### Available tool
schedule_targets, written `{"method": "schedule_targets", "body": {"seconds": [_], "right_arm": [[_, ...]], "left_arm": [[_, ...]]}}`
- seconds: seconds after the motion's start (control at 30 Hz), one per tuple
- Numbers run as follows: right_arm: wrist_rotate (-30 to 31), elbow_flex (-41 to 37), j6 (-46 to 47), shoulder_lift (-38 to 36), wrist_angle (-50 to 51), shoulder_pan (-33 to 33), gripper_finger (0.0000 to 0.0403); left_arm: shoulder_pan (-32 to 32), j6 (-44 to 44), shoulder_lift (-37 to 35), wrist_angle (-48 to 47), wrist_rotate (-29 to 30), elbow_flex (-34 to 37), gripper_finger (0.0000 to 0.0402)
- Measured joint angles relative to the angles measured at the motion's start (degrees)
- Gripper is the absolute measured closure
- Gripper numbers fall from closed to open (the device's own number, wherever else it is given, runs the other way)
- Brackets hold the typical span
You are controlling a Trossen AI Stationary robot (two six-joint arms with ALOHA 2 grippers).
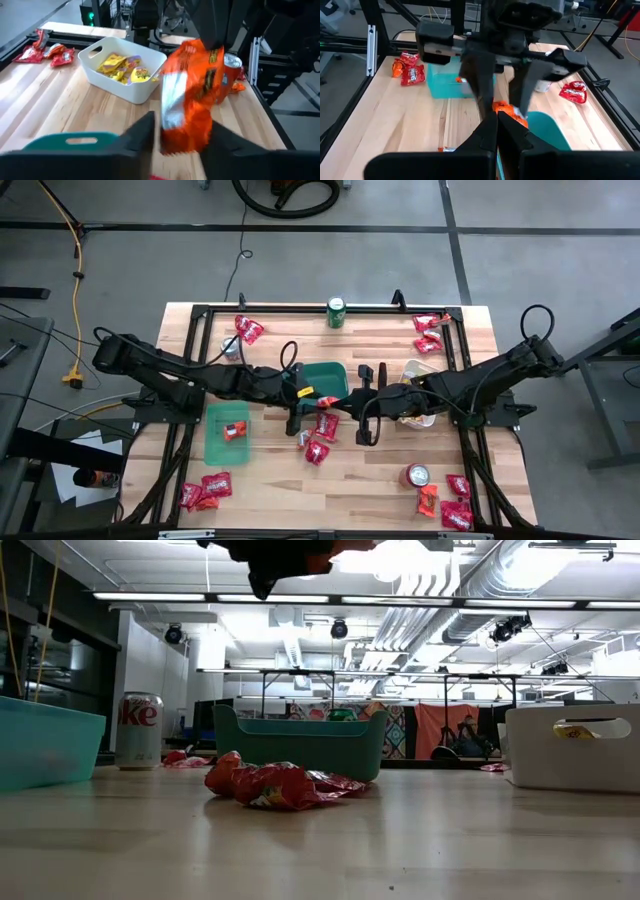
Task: Sort candy
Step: Put the orange chocolate into the light blue bin
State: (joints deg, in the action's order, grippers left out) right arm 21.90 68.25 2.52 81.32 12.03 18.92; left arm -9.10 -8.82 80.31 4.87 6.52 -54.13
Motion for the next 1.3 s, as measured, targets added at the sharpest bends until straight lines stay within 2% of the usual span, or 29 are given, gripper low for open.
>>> {"method": "schedule_targets", "body": {"seconds": [0.07,0.13,0.27,0.4,0.53,0.67,0.73,0.87,0.97,1.1,1.3], "right_arm": [[0.1,0.0,0.3,0.0,0.0,0.0,0.0402],[1.1,0.0,1.7,0.0,-0.1,-0.2,0.0397],[4.3,0.0,4.8,0.0,-0.2,-0.8,0.0357],[11.1,0.0,4.5,-0.6,-0.2,-0.9,0.0282],[18.7,0.0,5.2,-1.7,2.0,-1.3,0.02],[19.5,0.0,6.9,-2.0,5.5,-2.6,0.015],[18.7,0.0,10.3,-2.0,7.2,-3.3,0.0143],[14.1,0.0,15.6,-2.0,11.8,-4.8,0.0141],[11.8,0.0,17.9,-2.0,14.2,-5.5,0.0141],[10.4,0.0,19.5,-2.0,15.2,-5.4,0.0142],[9.3,0.0,19.5,-2.0,15.2,-5.4,0.0142]], "left_arm": [[0.3,0.1,-1.2,-0.9,0.0,0.0,0.0359],[0.9,0.0,-2.5,-3.0,0.0,0.0,0.0387],[1.6,0.0,-4.7,-7.8,0.0,0.0,0.0394],[1.6,-1.3,-7.9,-15.8,0.7,0.0,0.0398],[0.9,-6.7,-12.7,-30.6,2.8,0.0,0.04],[-2.6,-17.1,-17.4,-49.6,4.7,0.0,0.04],[-5.9,-22.8,-19.5,-58.3,4.9,0.0,0.0401],[-14.0,-33.4,-23.0,-67.6,4.9,1.3,0.0401],[-19.8,-41.1,-25.8,-69.3,2.5,5.0,0.0401],[-25.7,-49.4,-28.3,-69.1,-3.9,10.6,0.0401],[-28.0,-54.6,-28.6,-67.8,-6.1,14.5,0.0379]]}}
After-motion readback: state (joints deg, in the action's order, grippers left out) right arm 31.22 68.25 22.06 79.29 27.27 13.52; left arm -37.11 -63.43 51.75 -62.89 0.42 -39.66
